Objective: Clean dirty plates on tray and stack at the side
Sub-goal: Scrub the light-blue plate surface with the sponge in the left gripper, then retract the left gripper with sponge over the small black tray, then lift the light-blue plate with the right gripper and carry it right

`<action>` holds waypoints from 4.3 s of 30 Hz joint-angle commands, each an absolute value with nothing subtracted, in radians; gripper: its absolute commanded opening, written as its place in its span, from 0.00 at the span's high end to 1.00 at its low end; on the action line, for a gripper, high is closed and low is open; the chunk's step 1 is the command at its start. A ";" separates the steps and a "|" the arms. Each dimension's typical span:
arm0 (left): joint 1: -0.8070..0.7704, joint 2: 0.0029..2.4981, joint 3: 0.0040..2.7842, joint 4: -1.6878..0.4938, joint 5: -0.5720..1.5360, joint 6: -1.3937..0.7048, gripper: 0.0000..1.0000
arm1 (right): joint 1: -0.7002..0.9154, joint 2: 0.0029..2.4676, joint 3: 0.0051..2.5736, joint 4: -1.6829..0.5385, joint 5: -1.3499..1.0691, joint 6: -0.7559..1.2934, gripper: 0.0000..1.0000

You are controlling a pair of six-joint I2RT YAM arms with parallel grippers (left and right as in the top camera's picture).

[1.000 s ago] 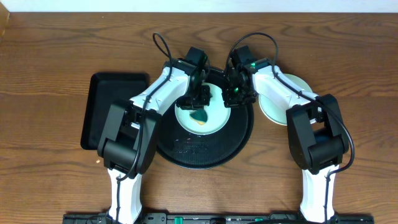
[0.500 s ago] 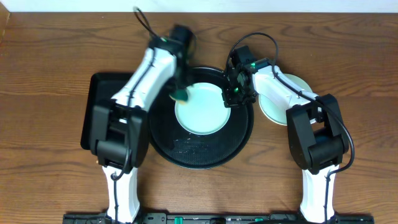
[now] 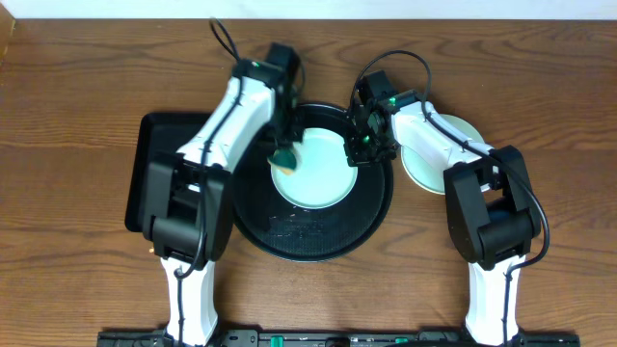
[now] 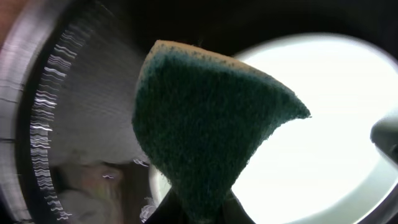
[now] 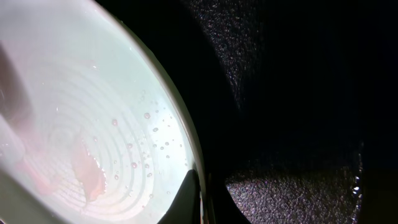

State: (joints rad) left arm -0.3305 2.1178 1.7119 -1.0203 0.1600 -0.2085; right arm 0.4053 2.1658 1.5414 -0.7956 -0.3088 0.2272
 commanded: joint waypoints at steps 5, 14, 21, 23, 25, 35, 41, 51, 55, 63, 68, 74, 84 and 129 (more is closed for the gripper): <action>-0.351 2.121 1.570 -0.934 0.252 -0.204 0.93 | 0.433 2.212 1.503 -0.799 -0.289 0.224 0.99; -0.386 2.121 1.569 -0.924 0.453 -0.111 0.93 | 0.433 2.212 1.503 -0.799 -0.289 0.224 0.99; -0.403 2.121 1.569 -0.898 0.353 -0.138 0.92 | 0.433 2.212 1.503 -0.800 -0.289 0.224 0.99; -0.403 2.121 1.569 -0.895 0.213 -0.207 0.93 | 0.433 2.212 1.503 -0.800 -0.289 0.224 0.99; -0.403 2.121 1.569 -0.900 0.028 -0.300 0.92 | 0.433 2.212 1.503 -0.800 -0.289 0.224 0.99; -0.418 2.121 1.569 -0.923 -0.070 -0.388 0.93 | 0.433 2.212 1.503 -0.799 -0.289 0.224 0.99; -0.434 2.121 1.569 -0.903 0.419 -0.181 0.92 | 0.433 2.212 1.503 -0.798 -0.289 0.224 0.99; -0.355 2.115 1.627 -0.887 0.392 -0.153 0.92 | 0.433 2.211 1.503 -0.797 -0.292 0.224 0.99; -0.268 2.090 1.734 -0.988 0.215 -0.227 0.93 | 0.433 2.211 1.505 -0.793 -0.339 0.219 0.99; -0.089 1.958 1.851 -1.070 0.133 -0.234 0.93 | 0.434 2.101 1.519 -0.793 -0.298 0.205 0.99; -0.006 1.901 1.851 -1.085 0.133 -0.234 0.92 | 0.443 1.972 1.519 -0.796 -0.130 0.205 0.99; 0.040 1.902 1.837 -1.108 0.133 -0.234 0.92 | 0.516 1.810 1.518 -0.776 0.207 0.204 0.99; 0.040 1.903 1.827 -1.118 0.133 -0.234 0.93 | 0.752 1.720 1.518 -0.692 0.731 0.093 0.99; 0.040 1.903 1.821 -1.126 0.133 -0.234 0.93 | 0.533 1.636 1.518 -0.775 -0.079 0.173 0.99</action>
State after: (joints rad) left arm 0.0383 1.9022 1.8244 -1.1221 0.1425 -0.2317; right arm 0.6640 1.7256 1.5093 -0.7654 0.2699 0.1314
